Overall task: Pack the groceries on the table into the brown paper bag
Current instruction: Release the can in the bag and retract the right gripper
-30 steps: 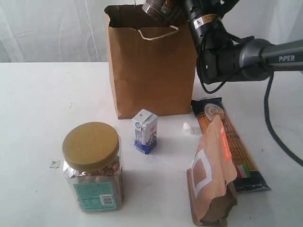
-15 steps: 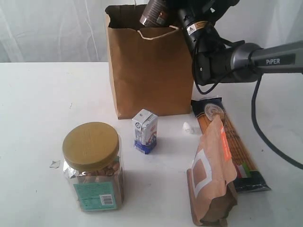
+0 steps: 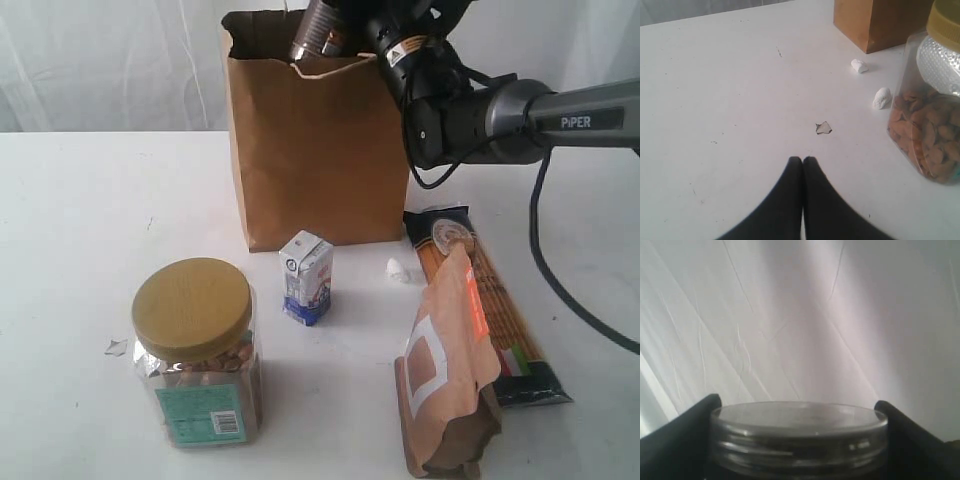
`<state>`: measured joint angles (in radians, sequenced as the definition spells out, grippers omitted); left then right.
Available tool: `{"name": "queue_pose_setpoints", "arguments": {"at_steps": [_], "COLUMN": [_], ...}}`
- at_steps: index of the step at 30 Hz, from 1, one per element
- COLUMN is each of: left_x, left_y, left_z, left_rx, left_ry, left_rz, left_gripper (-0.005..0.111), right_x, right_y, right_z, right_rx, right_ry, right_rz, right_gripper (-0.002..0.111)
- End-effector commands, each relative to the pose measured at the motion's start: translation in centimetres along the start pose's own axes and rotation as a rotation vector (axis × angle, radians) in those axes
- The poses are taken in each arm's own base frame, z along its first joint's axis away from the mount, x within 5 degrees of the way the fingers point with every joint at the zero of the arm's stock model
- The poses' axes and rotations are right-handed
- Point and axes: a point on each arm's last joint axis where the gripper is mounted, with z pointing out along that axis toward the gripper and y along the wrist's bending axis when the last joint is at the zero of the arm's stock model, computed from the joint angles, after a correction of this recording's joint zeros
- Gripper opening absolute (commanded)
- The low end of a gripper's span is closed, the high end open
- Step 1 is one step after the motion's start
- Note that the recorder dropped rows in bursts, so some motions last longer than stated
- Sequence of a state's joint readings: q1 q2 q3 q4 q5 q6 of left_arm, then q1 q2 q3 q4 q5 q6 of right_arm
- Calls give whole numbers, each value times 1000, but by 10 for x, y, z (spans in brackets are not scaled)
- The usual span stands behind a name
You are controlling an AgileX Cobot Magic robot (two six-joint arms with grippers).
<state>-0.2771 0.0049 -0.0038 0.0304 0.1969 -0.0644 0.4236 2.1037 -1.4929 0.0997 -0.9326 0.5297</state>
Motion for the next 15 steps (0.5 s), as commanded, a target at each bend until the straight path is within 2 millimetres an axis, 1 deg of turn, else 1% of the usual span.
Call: {"name": "queue_pose_setpoints", "arguments": {"at_steps": [1, 5, 8, 15], "left_x": [1, 1, 1, 1], "left_y": [0, 0, 0, 0], "left_z": [0, 0, 0, 0], "left_rx": [4, 4, 4, 4], "left_ry": [-4, -4, -4, -4], "left_rz": [3, 3, 3, 3], "left_gripper": [0, 0, 0, 0], "right_x": [-7, -3, -3, -10], "right_y": [3, 1, 1, 0], "right_z": [3, 4, 4, 4], "right_rx": [-11, 12, 13, 19], "right_ry": [-15, 41, 43, -41], "right_rz": [-14, -21, -21, 15], "right_gripper": [53, 53, 53, 53]}}
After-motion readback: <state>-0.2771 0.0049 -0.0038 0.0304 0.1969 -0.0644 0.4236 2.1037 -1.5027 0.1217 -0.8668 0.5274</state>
